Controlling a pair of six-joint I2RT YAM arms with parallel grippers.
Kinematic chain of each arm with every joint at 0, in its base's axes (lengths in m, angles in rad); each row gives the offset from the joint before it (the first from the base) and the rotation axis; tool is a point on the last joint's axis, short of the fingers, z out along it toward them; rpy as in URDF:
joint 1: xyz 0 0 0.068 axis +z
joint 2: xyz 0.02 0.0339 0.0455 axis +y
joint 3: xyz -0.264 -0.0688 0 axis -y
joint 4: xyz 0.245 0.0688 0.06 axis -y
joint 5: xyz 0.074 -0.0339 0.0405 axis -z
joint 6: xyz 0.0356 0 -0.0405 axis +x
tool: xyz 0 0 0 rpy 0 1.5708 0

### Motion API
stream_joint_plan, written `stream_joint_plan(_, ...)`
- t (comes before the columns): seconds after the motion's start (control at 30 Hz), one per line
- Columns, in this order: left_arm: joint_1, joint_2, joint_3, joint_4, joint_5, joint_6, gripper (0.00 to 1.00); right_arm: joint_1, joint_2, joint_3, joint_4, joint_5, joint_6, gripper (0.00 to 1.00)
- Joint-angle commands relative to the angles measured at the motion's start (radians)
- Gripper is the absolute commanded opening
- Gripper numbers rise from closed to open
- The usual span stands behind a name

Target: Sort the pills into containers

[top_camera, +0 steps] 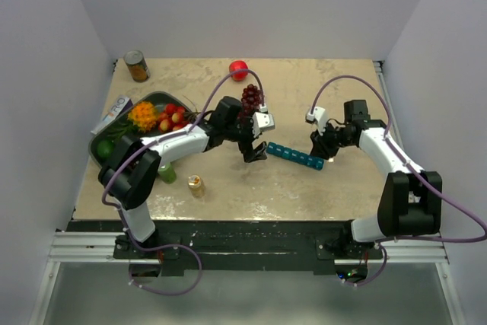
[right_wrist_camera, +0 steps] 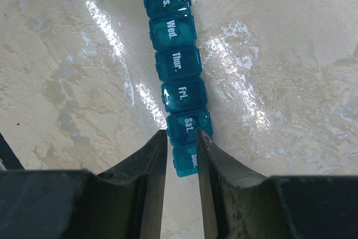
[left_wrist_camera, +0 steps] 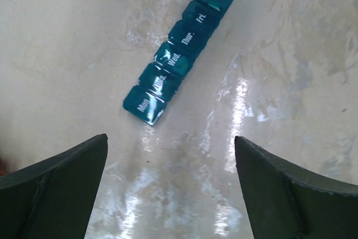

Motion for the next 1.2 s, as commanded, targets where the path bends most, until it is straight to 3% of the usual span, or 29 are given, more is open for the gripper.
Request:
stream_joint_plan(0.0, -0.004, -0.009, -0.025, 0.103, 0.038, 0.432, 0.99, -0.015, -0.013, 0.039, -0.025, -0.067, -0.019, 0.32)
stream_joint_plan(0.13, -0.002, 0.070, 0.047, -0.026, 0.067, 0.694, 0.99, -0.017, -0.016, 0.042, -0.039, -0.085, -0.027, 0.32)
stream_joint_plan(0.23, -0.004, 0.130, 0.102, -0.064, 0.090, 0.765, 0.99, -0.015, -0.018, 0.043, -0.042, -0.091, -0.032, 0.32)
stream_joint_plan(0.53, -0.024, 0.296, 0.282, -0.145, 0.083, 0.774, 0.98, -0.051, -0.024, 0.043, -0.063, -0.117, -0.052, 0.32)
stream_joint_plan(0.73, -0.053, 0.354, 0.314, -0.173, 0.064, 0.768, 0.95, -0.071, -0.025, 0.039, -0.071, -0.131, -0.059, 0.32)
stream_joint_plan(0.77, -0.059, 0.356, 0.313, -0.170, 0.060, 0.766, 0.93, -0.078, -0.024, 0.039, -0.072, -0.134, -0.061, 0.32)
stream_joint_plan(0.87, -0.068, 0.362, 0.314, -0.150, 0.035, 0.739, 0.70, -0.086, -0.018, 0.040, -0.078, -0.145, -0.064, 0.32)
stream_joint_plan(1.03, -0.079, 0.368, 0.311, -0.150, 0.012, 0.720, 0.63, -0.089, -0.005, 0.040, -0.078, -0.148, -0.053, 0.32)
stream_joint_plan(1.17, -0.086, 0.364, 0.304, -0.155, -0.008, 0.714, 0.49, -0.088, 0.028, 0.048, -0.085, -0.177, -0.038, 0.32)
